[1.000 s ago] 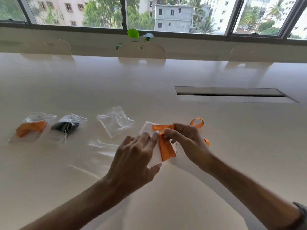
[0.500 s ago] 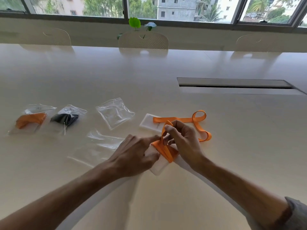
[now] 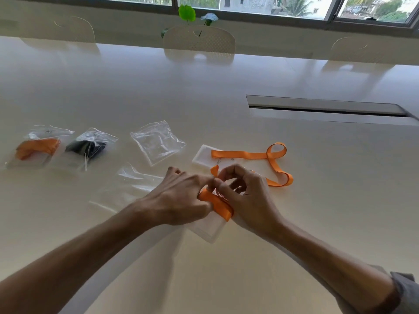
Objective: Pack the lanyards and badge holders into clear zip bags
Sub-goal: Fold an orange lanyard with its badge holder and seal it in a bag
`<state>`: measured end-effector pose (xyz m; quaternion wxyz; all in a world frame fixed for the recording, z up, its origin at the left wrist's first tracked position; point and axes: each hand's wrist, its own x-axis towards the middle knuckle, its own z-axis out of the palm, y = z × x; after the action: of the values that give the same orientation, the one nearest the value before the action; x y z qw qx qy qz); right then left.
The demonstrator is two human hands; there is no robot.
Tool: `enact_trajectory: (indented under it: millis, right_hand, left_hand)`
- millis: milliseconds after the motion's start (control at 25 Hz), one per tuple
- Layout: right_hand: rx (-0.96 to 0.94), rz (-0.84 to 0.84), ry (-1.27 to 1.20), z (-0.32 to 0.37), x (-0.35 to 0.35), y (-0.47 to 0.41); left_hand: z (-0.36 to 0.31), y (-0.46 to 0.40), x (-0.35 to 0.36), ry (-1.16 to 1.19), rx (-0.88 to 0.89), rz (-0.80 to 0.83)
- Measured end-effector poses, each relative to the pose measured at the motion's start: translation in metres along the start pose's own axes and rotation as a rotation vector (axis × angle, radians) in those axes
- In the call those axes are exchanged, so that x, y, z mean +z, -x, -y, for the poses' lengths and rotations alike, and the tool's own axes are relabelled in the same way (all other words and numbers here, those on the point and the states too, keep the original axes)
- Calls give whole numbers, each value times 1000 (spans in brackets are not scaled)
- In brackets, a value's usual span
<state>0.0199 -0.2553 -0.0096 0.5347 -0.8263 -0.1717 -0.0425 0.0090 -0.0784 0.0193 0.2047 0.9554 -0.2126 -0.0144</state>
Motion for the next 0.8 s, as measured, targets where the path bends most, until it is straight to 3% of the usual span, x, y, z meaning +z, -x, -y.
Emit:
enact_trajectory:
  millis: [200,520,800]
  right_hand:
    - [-184,25,189,-3,6,6]
    - [-190,19,234,-9,2,5]
    - [-144,65,281,-6,10,6]
  left_hand:
    - [15,0,7,29,-133,137]
    - [16,-3,29,278,-130,-154]
    - [10,-4,32,314,-151,-258]
